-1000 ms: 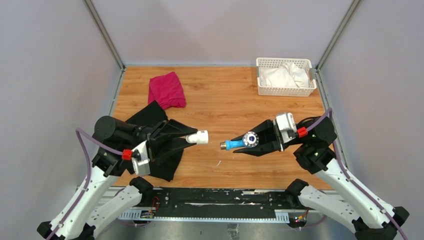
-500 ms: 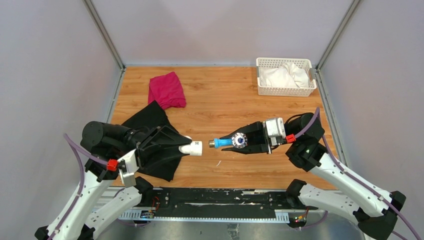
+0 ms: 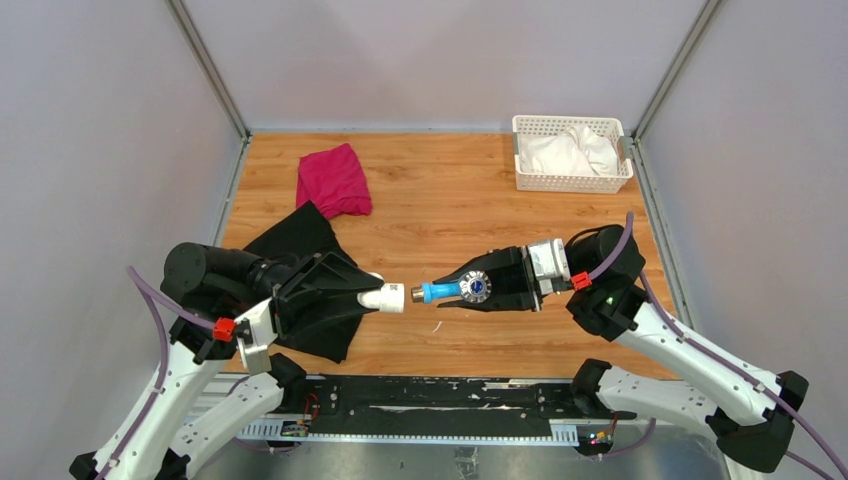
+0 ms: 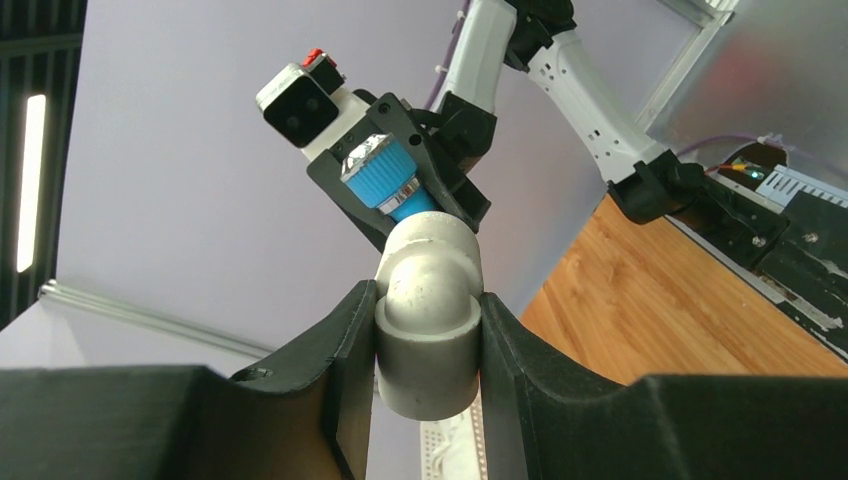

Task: Install the water faucets

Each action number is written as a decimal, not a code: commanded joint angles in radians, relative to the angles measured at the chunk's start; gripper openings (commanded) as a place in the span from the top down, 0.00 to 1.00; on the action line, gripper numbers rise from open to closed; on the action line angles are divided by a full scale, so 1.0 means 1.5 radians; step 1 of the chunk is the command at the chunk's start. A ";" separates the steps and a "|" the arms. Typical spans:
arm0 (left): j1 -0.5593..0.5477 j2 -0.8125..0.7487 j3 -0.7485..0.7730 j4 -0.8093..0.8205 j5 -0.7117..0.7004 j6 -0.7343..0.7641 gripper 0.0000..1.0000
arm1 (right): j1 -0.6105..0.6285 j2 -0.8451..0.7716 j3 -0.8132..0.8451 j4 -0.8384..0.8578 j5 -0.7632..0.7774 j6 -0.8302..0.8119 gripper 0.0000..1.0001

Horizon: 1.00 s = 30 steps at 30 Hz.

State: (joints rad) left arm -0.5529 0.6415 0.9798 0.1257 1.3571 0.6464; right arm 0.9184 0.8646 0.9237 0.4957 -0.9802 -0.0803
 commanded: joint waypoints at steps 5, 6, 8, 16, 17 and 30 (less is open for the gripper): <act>-0.001 0.008 0.015 0.012 -0.009 -0.004 1.00 | 0.033 -0.005 0.033 0.017 -0.011 -0.026 1.00; -0.001 0.010 0.015 0.012 -0.009 -0.005 1.00 | 0.035 -0.004 0.035 0.017 -0.007 -0.026 1.00; -0.001 0.012 0.015 0.012 -0.007 -0.007 1.00 | 0.039 0.003 0.037 0.020 -0.003 -0.029 1.00; 0.000 0.012 0.016 0.012 -0.001 -0.011 1.00 | 0.048 0.022 0.043 0.021 0.012 -0.047 1.00; -0.001 0.012 0.016 0.012 0.001 -0.012 1.00 | 0.048 0.024 0.044 0.021 0.013 -0.049 1.00; -0.001 0.009 0.011 0.012 0.002 -0.014 1.00 | 0.055 0.026 0.034 0.048 0.068 -0.045 1.00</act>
State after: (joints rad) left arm -0.5529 0.6582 0.9829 0.1303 1.3602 0.6285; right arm 0.9817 0.9054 0.9585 0.5026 -0.9421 -0.1318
